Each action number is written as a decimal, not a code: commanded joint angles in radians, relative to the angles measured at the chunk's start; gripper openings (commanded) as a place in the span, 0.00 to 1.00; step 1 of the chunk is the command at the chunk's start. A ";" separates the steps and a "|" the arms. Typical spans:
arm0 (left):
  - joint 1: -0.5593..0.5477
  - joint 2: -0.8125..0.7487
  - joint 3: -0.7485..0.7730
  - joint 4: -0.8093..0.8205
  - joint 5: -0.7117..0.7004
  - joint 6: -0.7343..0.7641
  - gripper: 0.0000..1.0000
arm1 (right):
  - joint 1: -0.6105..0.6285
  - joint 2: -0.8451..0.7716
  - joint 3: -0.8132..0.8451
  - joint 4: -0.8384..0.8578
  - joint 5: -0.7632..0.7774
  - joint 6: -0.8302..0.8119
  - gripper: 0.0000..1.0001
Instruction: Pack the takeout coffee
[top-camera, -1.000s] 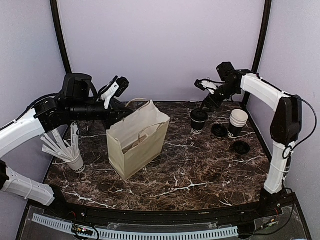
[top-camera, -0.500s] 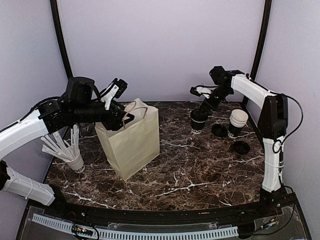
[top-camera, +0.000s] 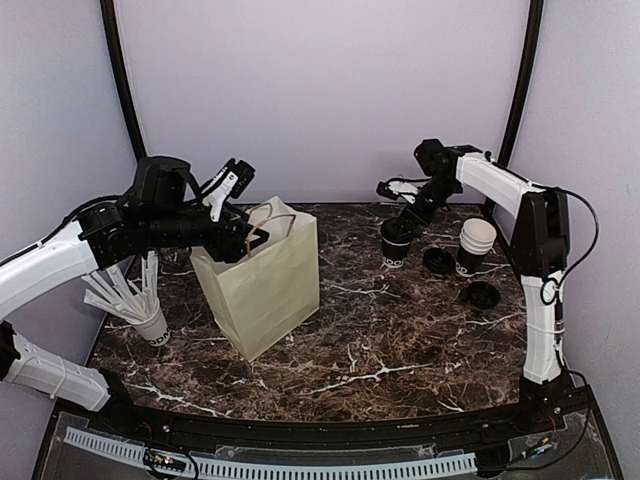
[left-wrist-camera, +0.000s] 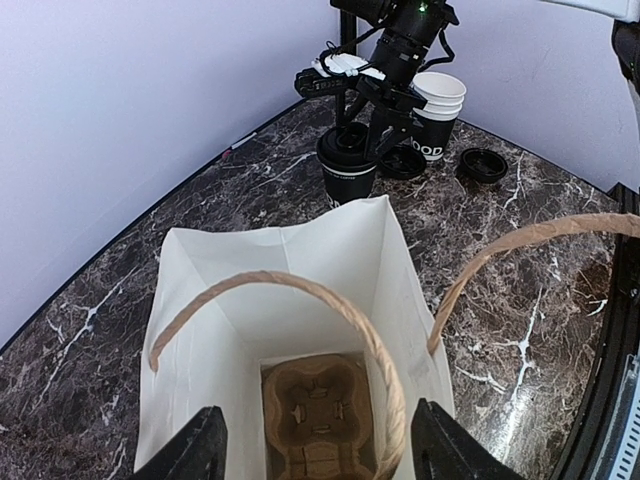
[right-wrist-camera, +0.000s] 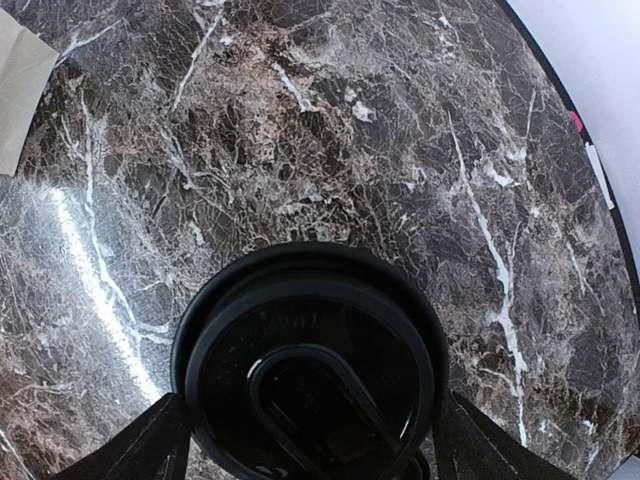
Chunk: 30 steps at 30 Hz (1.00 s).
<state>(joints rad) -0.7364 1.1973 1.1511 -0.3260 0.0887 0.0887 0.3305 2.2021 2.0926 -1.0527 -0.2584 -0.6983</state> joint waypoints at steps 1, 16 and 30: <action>0.006 -0.018 -0.020 0.013 0.001 -0.011 0.66 | 0.015 0.025 0.025 0.009 0.015 -0.010 0.83; 0.007 -0.044 -0.019 0.031 0.019 -0.044 0.67 | 0.030 -0.104 -0.046 -0.031 -0.002 0.012 0.64; 0.006 -0.129 -0.032 0.163 -0.031 -0.156 0.72 | 0.070 -0.567 -0.626 0.021 -0.041 0.075 0.65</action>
<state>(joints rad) -0.7349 1.1023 1.1252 -0.2333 0.0948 -0.0349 0.3988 1.7363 1.6157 -1.0668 -0.2794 -0.6567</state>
